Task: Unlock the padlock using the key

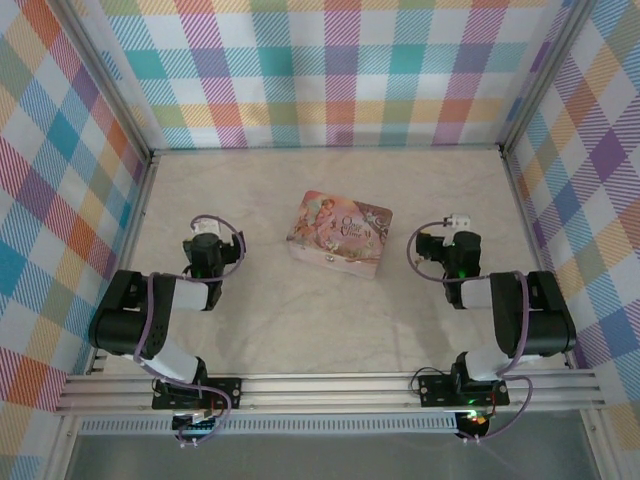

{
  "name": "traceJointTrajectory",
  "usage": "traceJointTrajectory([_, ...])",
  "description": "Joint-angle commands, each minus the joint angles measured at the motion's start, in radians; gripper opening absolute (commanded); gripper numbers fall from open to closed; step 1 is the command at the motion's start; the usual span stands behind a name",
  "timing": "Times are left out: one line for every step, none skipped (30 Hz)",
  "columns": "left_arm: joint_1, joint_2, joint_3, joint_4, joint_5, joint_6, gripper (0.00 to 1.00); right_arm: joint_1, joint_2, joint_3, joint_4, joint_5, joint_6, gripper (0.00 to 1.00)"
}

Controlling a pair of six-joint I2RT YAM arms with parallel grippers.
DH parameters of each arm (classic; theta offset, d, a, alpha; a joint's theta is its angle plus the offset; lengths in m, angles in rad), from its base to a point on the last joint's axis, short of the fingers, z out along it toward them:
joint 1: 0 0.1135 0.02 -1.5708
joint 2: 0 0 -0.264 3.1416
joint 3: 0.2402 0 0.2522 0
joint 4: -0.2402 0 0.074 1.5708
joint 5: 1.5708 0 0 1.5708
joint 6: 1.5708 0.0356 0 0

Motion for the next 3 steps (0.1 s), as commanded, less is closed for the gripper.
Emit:
traceJointTrajectory([0.001, -0.001, -0.013, 0.040, -0.009, 0.016, 1.00, -0.011, -0.002, 0.023, 0.012, -0.044, 0.011, 1.00])
traceJointTrajectory([0.002, -0.002, -0.014, 0.041, -0.009, 0.017, 1.00, -0.010, -0.003, 0.020, 0.018, -0.043, 0.009, 1.00])
traceJointTrajectory([0.002, -0.002, -0.014, 0.040, -0.008, 0.018, 1.00, -0.009, -0.003, 0.021, 0.015, -0.045, 0.011, 0.99])
